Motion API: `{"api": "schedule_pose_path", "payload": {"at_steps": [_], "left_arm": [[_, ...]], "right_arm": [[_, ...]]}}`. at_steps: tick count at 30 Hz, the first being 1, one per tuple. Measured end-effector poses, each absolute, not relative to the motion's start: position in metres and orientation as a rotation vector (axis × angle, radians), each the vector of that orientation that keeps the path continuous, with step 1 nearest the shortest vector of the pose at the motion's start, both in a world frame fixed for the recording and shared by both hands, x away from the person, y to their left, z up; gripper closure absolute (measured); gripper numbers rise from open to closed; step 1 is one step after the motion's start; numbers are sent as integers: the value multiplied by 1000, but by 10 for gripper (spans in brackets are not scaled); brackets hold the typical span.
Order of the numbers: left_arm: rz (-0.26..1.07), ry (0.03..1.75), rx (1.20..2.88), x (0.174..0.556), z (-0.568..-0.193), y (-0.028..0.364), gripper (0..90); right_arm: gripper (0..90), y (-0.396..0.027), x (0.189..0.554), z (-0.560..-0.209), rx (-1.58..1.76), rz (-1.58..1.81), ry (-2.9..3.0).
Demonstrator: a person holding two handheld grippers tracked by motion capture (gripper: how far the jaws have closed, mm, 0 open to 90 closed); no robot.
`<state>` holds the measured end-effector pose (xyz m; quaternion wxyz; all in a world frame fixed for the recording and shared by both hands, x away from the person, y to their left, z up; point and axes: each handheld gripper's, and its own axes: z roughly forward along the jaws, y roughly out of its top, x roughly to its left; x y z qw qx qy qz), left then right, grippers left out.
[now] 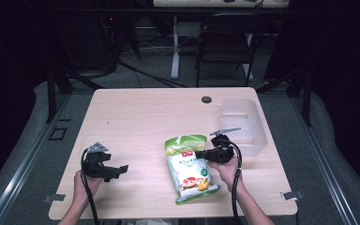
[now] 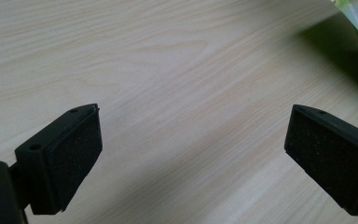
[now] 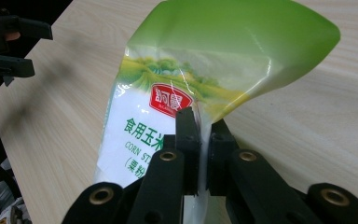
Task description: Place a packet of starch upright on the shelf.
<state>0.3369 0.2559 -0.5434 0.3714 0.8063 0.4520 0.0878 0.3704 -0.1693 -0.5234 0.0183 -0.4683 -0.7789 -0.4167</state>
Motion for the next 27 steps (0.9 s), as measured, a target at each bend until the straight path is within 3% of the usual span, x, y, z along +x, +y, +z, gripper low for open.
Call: {"api": "schedule_pose_path", "payload": {"at_steps": [27], "left_arm": [[222,1163,2075,338,-544,257,46]], "right_arm": [[883,-198,342,-468,-1412,-1471,-2537]]}}
